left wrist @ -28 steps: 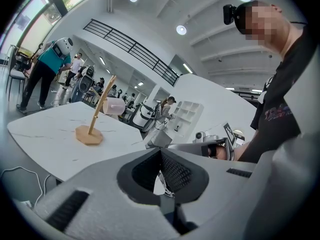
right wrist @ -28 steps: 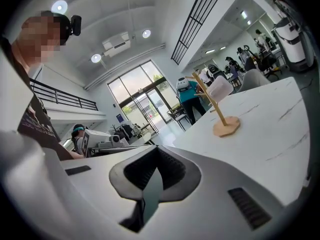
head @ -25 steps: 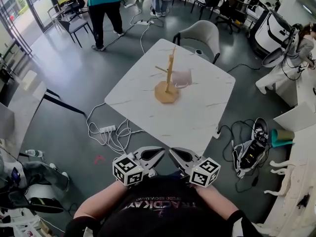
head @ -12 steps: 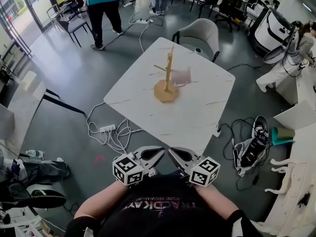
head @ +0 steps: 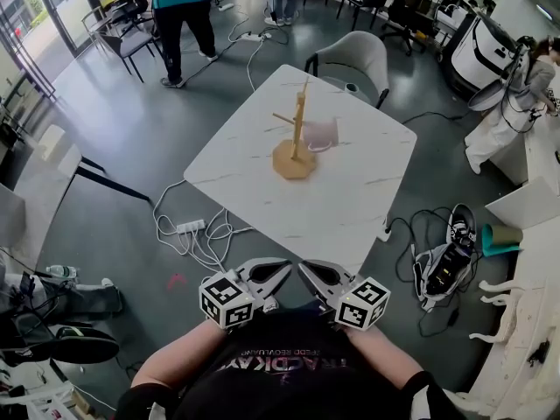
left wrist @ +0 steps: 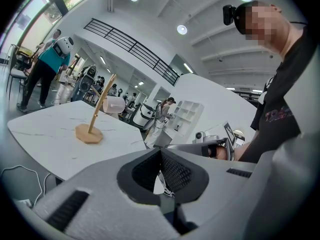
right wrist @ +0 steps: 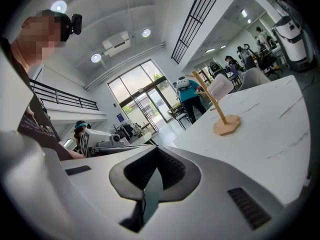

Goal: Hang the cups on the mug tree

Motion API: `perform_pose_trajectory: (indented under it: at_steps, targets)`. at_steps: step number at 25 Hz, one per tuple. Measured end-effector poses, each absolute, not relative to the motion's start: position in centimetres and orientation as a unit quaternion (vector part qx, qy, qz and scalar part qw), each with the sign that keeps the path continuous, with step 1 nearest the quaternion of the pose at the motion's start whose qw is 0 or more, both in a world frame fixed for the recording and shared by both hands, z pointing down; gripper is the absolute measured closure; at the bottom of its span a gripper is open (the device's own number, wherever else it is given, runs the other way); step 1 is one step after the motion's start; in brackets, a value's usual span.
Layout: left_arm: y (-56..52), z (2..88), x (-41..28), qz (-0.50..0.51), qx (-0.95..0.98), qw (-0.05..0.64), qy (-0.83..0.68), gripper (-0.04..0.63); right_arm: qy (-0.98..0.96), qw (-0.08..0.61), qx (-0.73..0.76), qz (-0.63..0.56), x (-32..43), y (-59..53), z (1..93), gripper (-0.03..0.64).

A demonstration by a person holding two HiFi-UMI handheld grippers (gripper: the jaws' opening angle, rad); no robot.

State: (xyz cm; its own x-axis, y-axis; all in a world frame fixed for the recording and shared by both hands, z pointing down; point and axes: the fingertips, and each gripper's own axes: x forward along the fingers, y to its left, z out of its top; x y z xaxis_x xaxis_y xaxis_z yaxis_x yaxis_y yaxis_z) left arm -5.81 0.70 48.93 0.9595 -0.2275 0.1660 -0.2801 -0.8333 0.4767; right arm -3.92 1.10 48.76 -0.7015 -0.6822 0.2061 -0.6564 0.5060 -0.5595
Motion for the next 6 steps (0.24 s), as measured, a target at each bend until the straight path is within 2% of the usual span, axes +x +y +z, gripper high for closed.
perform_pose_trajectory:
  at_steps: [6]
  targets:
    - [0.71,49.03,-5.68,0.051,0.956,0.258,-0.134,0.598,0.867,0.021,-0.386,-0.314,-3.74,1.16,48.91,0.607]
